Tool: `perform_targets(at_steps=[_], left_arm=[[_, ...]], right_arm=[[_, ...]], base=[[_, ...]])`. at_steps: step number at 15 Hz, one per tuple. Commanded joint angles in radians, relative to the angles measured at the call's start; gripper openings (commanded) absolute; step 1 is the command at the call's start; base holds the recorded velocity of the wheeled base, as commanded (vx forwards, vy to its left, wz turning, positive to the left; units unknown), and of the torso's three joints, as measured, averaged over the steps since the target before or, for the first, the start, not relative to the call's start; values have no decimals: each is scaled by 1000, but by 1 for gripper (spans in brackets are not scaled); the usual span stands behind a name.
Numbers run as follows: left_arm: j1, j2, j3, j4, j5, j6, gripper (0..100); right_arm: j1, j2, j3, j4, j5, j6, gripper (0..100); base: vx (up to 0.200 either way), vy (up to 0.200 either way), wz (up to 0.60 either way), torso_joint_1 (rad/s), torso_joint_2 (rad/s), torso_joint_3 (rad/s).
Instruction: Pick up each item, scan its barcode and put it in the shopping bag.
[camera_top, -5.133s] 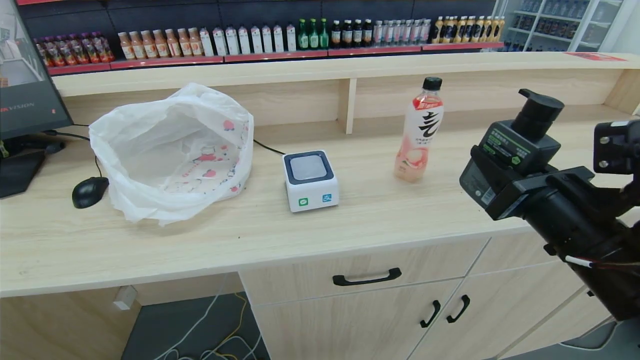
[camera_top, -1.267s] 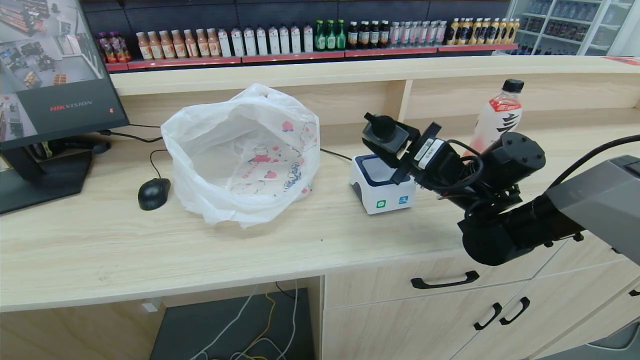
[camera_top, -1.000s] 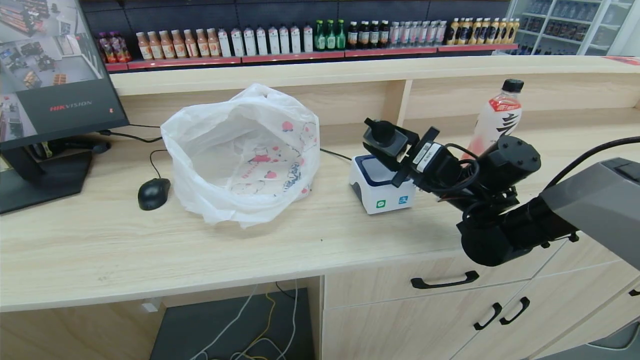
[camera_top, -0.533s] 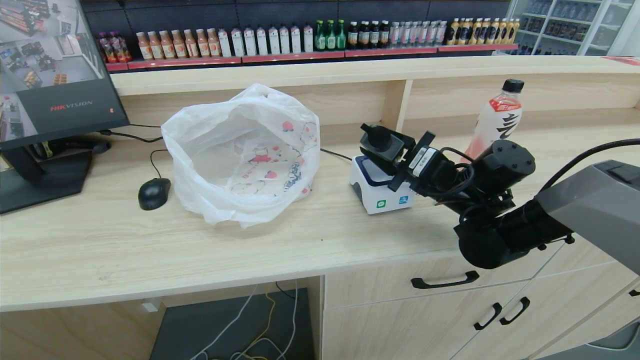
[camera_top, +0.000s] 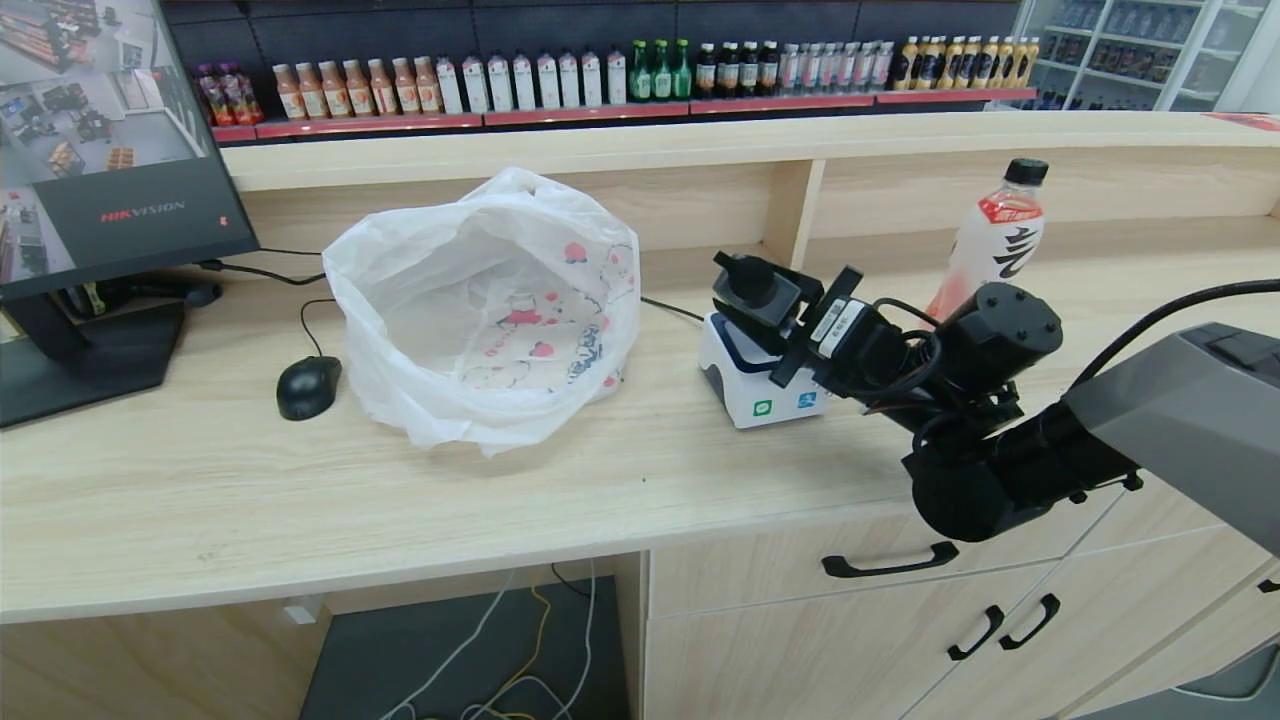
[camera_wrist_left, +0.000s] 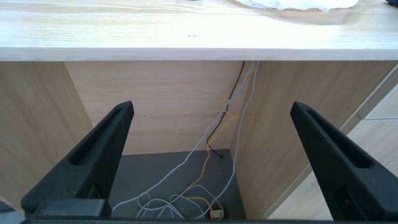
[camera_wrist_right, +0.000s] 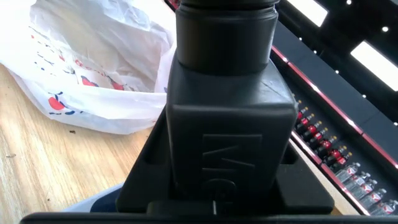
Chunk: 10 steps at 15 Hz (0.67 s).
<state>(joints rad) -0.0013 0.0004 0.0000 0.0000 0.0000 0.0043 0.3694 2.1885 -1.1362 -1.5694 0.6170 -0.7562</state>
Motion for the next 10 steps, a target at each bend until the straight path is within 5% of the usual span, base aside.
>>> perform_targets(at_steps=[1,10], left_arm=[[0,0,0,0,0,0,100],[0,0,0,0,0,0,100]], right_arm=[[3,4,1,-1,0,0,0],[2,13,-1,-1,-5,5,0]], base=[[0,0,0,0,0,0],[0,0,0,0,0,0]])
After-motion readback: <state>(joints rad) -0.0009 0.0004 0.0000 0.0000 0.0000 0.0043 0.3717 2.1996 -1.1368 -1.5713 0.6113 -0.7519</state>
